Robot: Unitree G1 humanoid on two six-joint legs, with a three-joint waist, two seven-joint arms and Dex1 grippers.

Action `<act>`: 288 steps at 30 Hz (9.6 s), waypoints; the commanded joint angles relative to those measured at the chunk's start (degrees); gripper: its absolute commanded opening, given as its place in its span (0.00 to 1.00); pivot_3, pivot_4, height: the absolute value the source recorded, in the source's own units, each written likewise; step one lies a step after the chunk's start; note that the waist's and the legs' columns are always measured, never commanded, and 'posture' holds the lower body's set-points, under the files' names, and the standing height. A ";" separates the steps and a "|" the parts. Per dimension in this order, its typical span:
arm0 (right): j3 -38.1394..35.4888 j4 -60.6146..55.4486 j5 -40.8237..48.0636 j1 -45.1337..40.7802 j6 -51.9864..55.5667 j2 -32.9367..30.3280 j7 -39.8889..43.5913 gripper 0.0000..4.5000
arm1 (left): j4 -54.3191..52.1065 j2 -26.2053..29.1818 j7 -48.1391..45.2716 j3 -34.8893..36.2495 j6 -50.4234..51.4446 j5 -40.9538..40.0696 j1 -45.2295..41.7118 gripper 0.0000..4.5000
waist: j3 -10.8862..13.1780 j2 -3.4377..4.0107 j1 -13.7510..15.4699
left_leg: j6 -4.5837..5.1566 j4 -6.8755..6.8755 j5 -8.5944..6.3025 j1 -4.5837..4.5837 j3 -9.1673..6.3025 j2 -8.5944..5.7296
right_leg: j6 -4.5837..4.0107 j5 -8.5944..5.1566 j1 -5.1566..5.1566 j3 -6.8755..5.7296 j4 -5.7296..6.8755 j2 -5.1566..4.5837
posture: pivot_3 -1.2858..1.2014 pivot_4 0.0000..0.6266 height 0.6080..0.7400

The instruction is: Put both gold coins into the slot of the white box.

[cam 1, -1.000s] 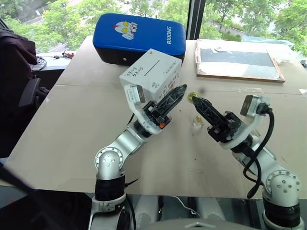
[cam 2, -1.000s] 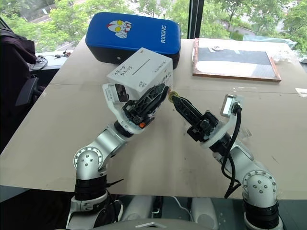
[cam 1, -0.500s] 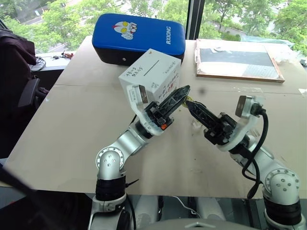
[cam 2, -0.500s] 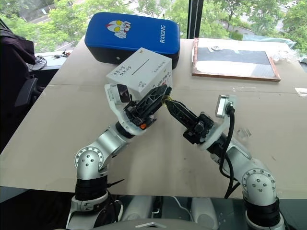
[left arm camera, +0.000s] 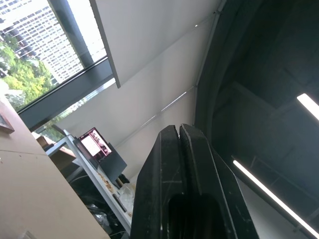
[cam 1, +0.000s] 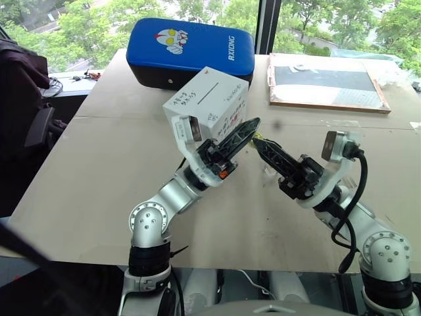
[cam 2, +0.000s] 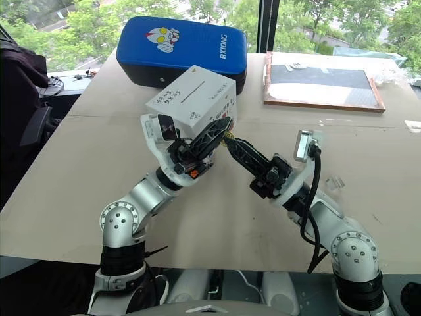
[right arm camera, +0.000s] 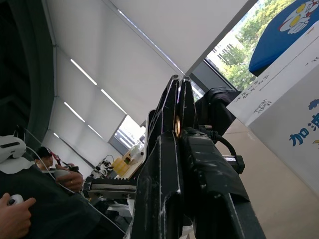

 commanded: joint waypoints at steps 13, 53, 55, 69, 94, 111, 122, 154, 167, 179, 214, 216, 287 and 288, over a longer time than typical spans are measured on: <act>-10.00 -0.23 -9.40 4.40 -2.32 -10.62 7.65 0.49 | 1.05 3.05 7.06 7.21 -8.06 7.10 -10.78 0.00 | 0.08 -0.11 0.17 | 0.01 -0.01 0.00 -0.14 -0.02 -0.02 | 0.01 0.00 0.00 -0.09 -0.24 -0.01 | 0.52 0.24 1.00; -13.08 4.11 -37.86 -4.20 -9.49 -20.09 25.69 0.49 | 14.50 18.41 -1.22 -4.12 -8.45 65.76 -25.94 0.00 | 0.14 -0.21 0.25 | -0.29 0.07 0.17 -0.91 -0.07 -0.04 | 0.09 0.06 -0.65 -0.46 -0.19 -0.19 | 0.52 0.24 1.00; -13.17 4.07 -37.76 -4.19 -9.35 -20.10 25.70 0.49 | 14.72 19.02 -1.42 -4.58 -8.56 67.43 -25.65 0.00 | 0.13 -0.21 0.19 | -0.29 0.08 0.17 -0.87 -0.07 -0.04 | 0.09 0.06 -0.64 -0.47 -0.14 -0.18 | 0.52 0.24 1.00; -13.36 4.41 -37.97 -4.42 -9.02 -19.92 26.00 0.49 | 18.12 17.88 1.73 -2.14 -7.86 71.92 -25.69 0.00 | 0.08 -0.17 0.03 | -0.13 0.41 0.08 -0.71 -0.01 -0.03 | 0.08 0.05 -0.65 -0.42 0.44 -0.15 | 0.52 0.24 1.00; -13.23 4.39 -38.64 -4.62 -9.27 -19.24 25.78 0.49 | 21.32 18.12 3.72 -2.38 -6.52 75.55 -25.96 0.00 | -0.07 0.03 -0.67 | -0.02 0.49 0.02 0.14 0.12 0.09 | 0.06 0.04 0.03 -0.18 0.52 0.02 | 0.52 0.24 1.00; -13.10 4.06 -39.10 -4.44 -9.35 -18.74 25.64 0.49 | 18.89 17.08 2.13 -3.56 -0.56 74.53 -25.12 0.00 | -0.09 0.05 -1.25 | -0.03 0.48 0.02 0.21 0.12 0.11 | 0.05 0.06 0.09 0.08 0.52 0.00 | 0.52 0.24 1.00; -13.15 4.12 -39.38 -4.67 -9.39 -18.50 25.61 0.49 | 17.03 18.65 -1.23 -6.33 3.52 75.55 -23.99 0.00 | -0.22 0.15 -1.12 | -0.02 0.44 0.02 0.20 0.11 0.10 | 0.05 0.05 0.11 0.07 0.46 -0.12 | 0.52 0.24 1.00; -12.93 5.11 -40.00 -5.24 -9.47 -17.79 26.37 0.49 | 18.54 21.90 2.99 -8.13 -7.45 84.77 -26.03 0.00 | -0.47 0.39 -1.45 | -0.02 0.34 0.02 0.28 0.12 0.17 | 0.04 0.05 0.09 0.13 0.46 -0.13 | 0.52 0.24 1.00; -13.06 5.46 -39.58 -5.83 -8.92 -18.24 26.90 0.49 | 14.55 15.79 5.05 -6.55 -4.53 84.38 -23.10 0.00 | -0.46 0.37 -0.79 | -0.02 0.11 0.01 0.22 0.12 0.13 | 0.04 0.05 0.08 0.08 0.20 -0.22 | 0.52 0.24 1.00; -13.41 5.10 -39.74 -5.72 -8.75 -18.17 26.63 0.49 | 15.75 13.14 2.07 -4.42 -1.67 81.15 -23.32 0.00 | -0.46 0.37 0.09 | -0.02 0.04 0.01 0.20 0.10 0.08 | 0.04 0.04 0.08 0.01 0.16 -0.19 | 0.52 0.24 1.00; -13.02 4.52 -40.10 -4.86 -9.01 -18.15 26.40 0.49 | 16.93 10.41 0.96 -3.74 -1.34 79.58 -23.07 0.00 | -0.47 0.36 0.19 | -0.02 0.04 0.02 0.16 0.03 0.01 | 0.05 0.03 0.10 -0.11 0.16 -0.17 | 0.52 0.24 1.00; -13.01 4.53 -40.09 -4.88 -8.99 -18.15 26.43 0.49 | 17.00 10.33 0.92 -3.39 -1.23 79.30 -22.93 0.06 | -0.47 0.35 0.18 | -0.02 0.04 0.02 0.16 0.03 0.01 | 0.05 0.03 0.10 -0.11 0.16 -0.18 | 0.52 0.24 1.00; -8.33 2.95 -8.27 -12.49 8.21 13.95 -5.86 0.00 | 0.83 -3.45 4.39 12.62 4.28 1.38 -7.26 0.81 | -0.14 -0.07 -1.41 | -0.20 0.25 0.14 -0.82 -0.12 -0.05 | 0.04 0.06 -0.85 -0.19 0.45 -0.12 | 0.52 0.24 1.00; -7.93 2.76 -7.59 -12.38 8.01 13.75 -6.01 0.00 | 0.39 -4.17 5.08 11.90 3.97 0.28 -6.92 0.75 | -0.14 -0.07 -1.41 | -0.20 0.25 0.14 -0.81 -0.12 -0.04 | 0.04 0.06 -0.84 -0.17 0.46 -0.09 | 0.52 0.24 1.00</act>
